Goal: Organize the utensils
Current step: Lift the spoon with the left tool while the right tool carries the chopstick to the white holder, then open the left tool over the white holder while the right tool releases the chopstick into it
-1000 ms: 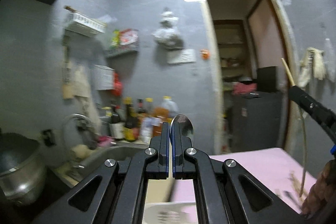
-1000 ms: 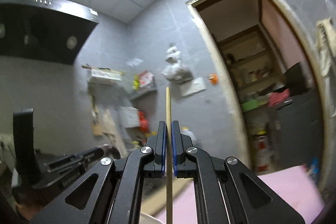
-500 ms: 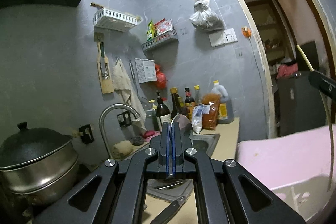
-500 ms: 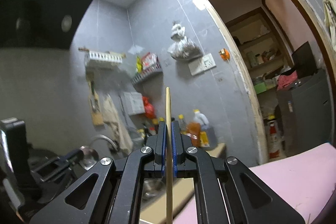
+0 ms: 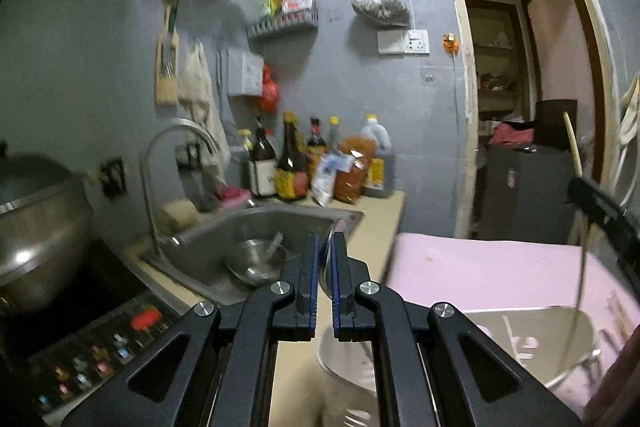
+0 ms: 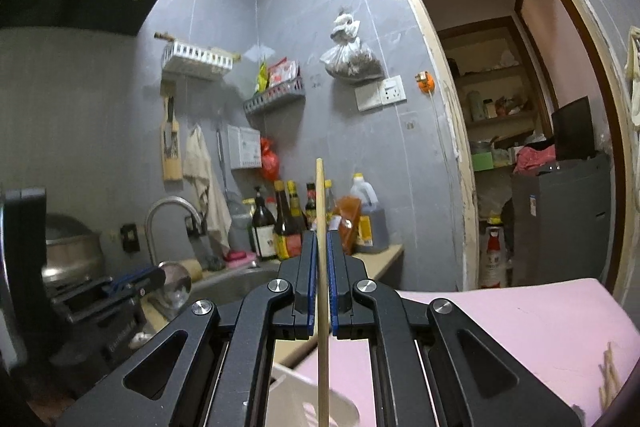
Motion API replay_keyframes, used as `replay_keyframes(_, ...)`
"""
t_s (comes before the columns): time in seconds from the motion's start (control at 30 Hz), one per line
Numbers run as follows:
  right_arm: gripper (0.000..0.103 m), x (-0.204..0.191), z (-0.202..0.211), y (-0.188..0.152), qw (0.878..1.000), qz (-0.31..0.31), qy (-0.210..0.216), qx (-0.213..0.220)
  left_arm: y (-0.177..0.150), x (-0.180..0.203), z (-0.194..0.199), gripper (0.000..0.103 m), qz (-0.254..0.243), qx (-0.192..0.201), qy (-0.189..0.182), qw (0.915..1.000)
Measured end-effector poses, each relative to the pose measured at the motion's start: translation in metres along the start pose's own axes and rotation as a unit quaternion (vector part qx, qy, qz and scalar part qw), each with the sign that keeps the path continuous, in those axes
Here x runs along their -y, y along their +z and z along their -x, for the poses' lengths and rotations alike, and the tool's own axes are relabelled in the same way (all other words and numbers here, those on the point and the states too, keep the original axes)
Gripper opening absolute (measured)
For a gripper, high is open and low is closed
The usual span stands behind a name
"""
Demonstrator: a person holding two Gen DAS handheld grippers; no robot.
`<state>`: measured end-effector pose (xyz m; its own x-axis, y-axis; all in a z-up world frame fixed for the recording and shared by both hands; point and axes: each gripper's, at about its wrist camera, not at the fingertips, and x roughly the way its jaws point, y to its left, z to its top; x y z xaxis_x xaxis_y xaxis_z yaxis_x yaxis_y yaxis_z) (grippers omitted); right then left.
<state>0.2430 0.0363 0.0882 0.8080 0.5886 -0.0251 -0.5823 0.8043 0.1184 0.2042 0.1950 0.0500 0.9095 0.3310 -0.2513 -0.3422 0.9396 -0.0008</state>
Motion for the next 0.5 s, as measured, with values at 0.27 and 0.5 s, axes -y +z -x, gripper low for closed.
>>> replay_keyframes(0.27,0.004,0.002,0.005,-0.011,0.999,0.001,0.004,-0.041,0.011,-0.002,0.010,0.008,0.041,-0.035,-0.093,0.9942)
replay_keyframes(0.5,0.021,0.009,0.016,-0.003,0.999,-0.006,0.007,-0.049,0.027,-0.003,0.029,0.027,0.081,-0.030,-0.150,0.9849)
